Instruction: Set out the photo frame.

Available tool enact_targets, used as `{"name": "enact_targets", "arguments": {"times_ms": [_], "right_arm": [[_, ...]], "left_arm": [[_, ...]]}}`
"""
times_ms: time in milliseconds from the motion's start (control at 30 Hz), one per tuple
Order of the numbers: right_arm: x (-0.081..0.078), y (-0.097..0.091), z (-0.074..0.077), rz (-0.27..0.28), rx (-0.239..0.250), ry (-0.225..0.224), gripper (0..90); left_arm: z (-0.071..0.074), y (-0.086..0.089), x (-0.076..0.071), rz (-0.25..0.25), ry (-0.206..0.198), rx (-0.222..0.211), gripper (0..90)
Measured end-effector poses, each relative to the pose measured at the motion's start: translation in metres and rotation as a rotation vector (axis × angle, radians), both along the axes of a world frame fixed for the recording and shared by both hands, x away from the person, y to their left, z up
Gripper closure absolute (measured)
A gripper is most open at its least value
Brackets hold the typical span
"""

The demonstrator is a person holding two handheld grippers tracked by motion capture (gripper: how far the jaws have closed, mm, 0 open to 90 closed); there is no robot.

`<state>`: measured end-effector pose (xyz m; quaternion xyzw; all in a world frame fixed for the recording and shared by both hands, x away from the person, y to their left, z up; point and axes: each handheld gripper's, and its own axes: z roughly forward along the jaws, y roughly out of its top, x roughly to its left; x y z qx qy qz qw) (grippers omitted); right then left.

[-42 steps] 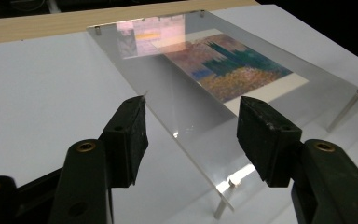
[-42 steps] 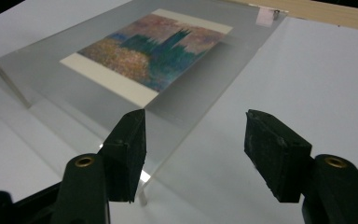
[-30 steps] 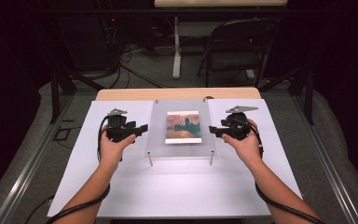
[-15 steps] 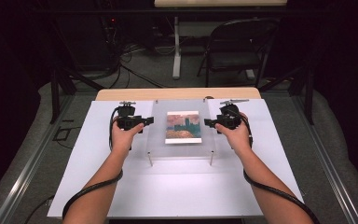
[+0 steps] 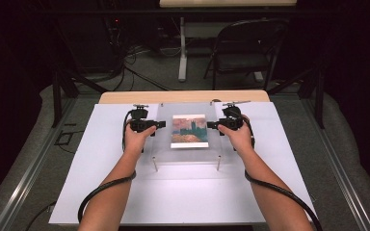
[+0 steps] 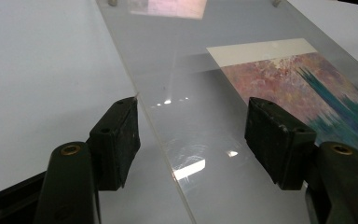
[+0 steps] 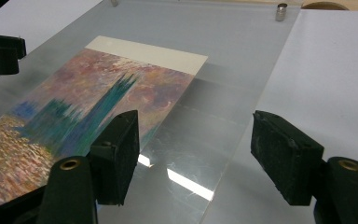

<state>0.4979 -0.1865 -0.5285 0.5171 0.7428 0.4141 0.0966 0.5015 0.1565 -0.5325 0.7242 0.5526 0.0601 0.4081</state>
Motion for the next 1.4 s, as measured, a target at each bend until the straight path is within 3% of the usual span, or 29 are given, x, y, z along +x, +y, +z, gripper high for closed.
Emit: {"name": "enact_targets", "arguments": {"times_ms": [267, 433, 933, 1400], "right_arm": [[0.009, 0.002, -0.003, -0.006, 0.003, 0.025, 32.7], [0.010, 0.003, -0.006, -0.004, 0.001, 0.044, 32.4], [0.016, -0.001, -0.012, -0.018, 0.066, 0.091, 30.1], [0.021, 0.000, -0.018, -0.033, 0.122, 0.128, 27.4]], "left_arm": [[-0.001, -0.003, 0.005, -0.017, 0.002, 0.004, 34.8], [-0.005, -0.001, 0.008, -0.031, 0.030, 0.001, 34.6], [-0.011, 0.000, 0.012, -0.005, 0.057, -0.056, 32.6], [-0.012, 0.000, 0.016, -0.010, 0.079, -0.057, 30.4]]}}
